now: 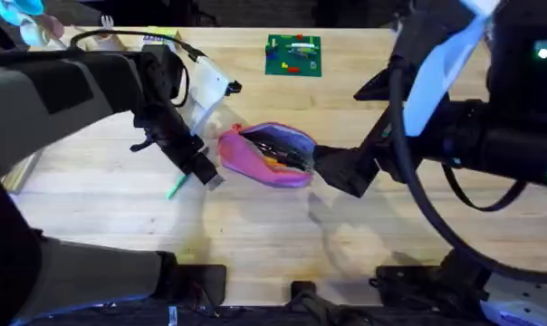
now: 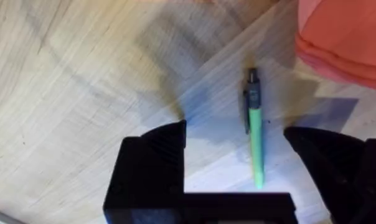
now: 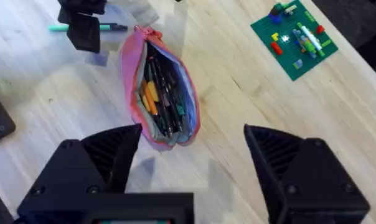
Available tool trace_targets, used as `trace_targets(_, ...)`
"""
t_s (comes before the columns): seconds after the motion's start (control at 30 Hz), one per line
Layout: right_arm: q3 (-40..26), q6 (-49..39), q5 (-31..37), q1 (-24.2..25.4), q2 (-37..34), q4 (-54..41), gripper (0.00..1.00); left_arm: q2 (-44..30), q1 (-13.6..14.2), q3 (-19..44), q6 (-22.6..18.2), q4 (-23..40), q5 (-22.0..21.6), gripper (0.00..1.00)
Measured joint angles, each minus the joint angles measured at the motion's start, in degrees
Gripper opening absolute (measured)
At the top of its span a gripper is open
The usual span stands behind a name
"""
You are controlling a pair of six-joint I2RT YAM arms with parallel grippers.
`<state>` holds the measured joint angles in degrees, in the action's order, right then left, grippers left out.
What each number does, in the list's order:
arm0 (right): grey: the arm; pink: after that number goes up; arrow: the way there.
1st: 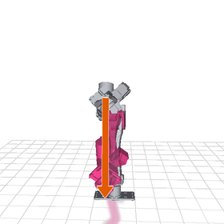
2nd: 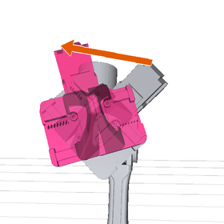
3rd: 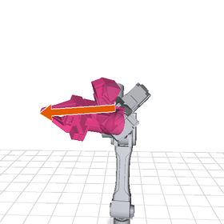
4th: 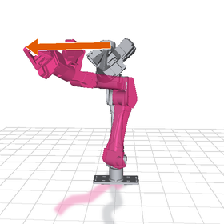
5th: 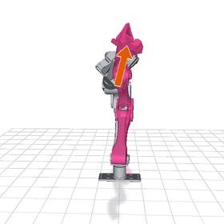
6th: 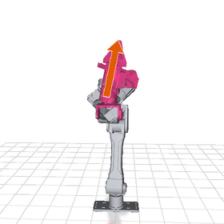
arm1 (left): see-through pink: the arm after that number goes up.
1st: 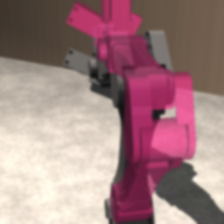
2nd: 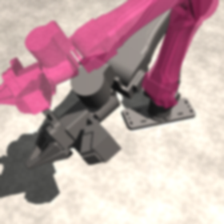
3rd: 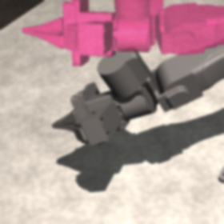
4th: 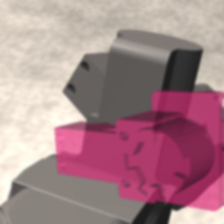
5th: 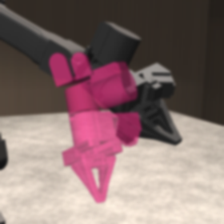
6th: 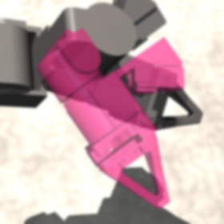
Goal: Unzip the bag, pick up the pens from the table one at a time and place them inside, then zip the bag closed.
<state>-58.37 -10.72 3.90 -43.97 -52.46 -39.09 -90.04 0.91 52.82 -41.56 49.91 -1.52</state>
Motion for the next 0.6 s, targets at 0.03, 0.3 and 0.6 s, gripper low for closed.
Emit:
trace_targets(0.03,0.0,0.0,0.0,0.0,0.0,0.0,0.998,0.0,0.0,0.0,0.0,0.0,0.0,0.995)
trace_targets(0.3,0.0,0.0,0.0,0.0,0.0,0.0,0.998,0.0,0.0,-0.1,0.0,-0.2,0.2,0.995)
trace_targets(0.6,0.0,0.0,0.0,0.0,0.0,0.0,0.997,0.0,0.0,-0.2,0.3,0.1,0.9,0.873)
